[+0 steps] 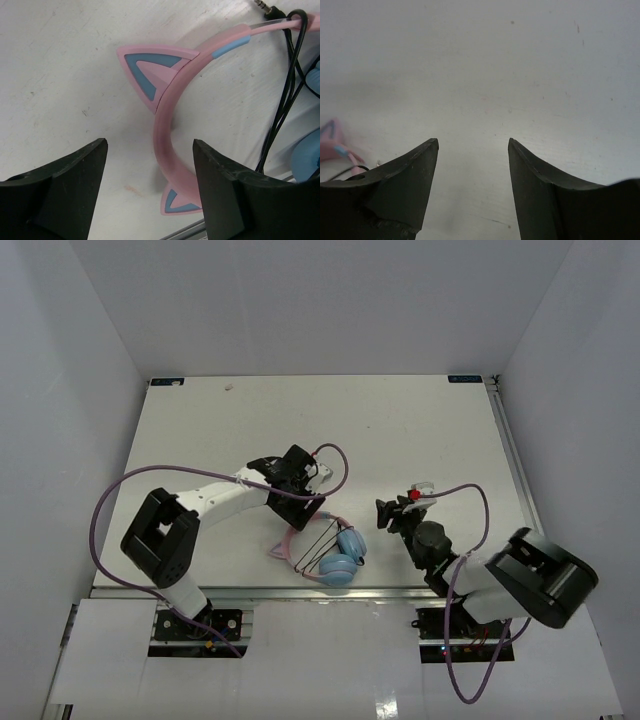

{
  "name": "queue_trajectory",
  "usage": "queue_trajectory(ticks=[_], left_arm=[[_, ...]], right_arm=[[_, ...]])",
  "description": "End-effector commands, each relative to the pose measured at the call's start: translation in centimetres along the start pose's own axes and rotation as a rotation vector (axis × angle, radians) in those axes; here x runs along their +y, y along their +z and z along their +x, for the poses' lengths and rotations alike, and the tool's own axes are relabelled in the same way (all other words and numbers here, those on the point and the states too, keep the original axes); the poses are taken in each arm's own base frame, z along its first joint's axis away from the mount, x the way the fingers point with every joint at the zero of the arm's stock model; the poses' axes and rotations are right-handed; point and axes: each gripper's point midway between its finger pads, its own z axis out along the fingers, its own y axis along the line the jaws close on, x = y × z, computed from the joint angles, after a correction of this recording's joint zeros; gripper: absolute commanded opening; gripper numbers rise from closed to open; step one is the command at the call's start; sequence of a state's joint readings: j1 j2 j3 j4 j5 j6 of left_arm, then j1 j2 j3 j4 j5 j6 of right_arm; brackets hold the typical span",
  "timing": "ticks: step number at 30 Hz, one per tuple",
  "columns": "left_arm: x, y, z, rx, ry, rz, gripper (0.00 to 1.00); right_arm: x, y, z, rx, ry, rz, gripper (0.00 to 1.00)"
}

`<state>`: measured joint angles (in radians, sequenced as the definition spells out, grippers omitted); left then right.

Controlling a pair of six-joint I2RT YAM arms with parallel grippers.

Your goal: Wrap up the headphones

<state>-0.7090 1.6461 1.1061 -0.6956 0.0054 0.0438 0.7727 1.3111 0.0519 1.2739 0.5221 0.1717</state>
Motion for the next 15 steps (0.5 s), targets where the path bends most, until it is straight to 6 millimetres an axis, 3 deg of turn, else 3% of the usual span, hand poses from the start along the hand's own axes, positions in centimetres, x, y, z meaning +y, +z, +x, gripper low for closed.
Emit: queue_trajectory(ticks=[1, 4, 5, 7, 9, 12, 15], left_arm=[[1.7, -4.5, -4.2, -0.19, -0.038, -0.097, 0.82], [1.8, -7.7, -6.3, -0.298, -0.049, -0.099, 0.83], [1.4, -8.8, -7.0, -0.336, -0.047, -0.079, 0.84], [-0.8, -12.5, -8.9, -0.447, -0.039, 0.044, 0.85], [-4.7, -14.6, -9.4, -0.491, -0.007, 0.256, 0.88], [-7.7, -15.2, -8.8, -0.501, 0.02, 0.347, 0.91], [-9.5, -14.0, -7.7, -0.463, 0.038, 0.346, 0.91]], right_arm=[[1.5, 1.2, -8.0, -0.164, 0.116, 0.0, 0.65], [3.2, 2.0, -9.6, -0.032, 0.062, -0.026, 0.66], [3.6, 1.8, -11.0, -0.03, 0.059, -0.047, 0.67], [5.3, 1.4, -12.6, 0.016, 0.034, -0.125, 0.73], [6.9, 0.8, -15.1, 0.034, -0.007, -0.205, 0.88], [7.6, -0.3, -15.3, 0.098, -0.071, -0.272, 0.92], [6.8, -1.8, -15.6, 0.072, -0.11, -0.28, 0.93]])
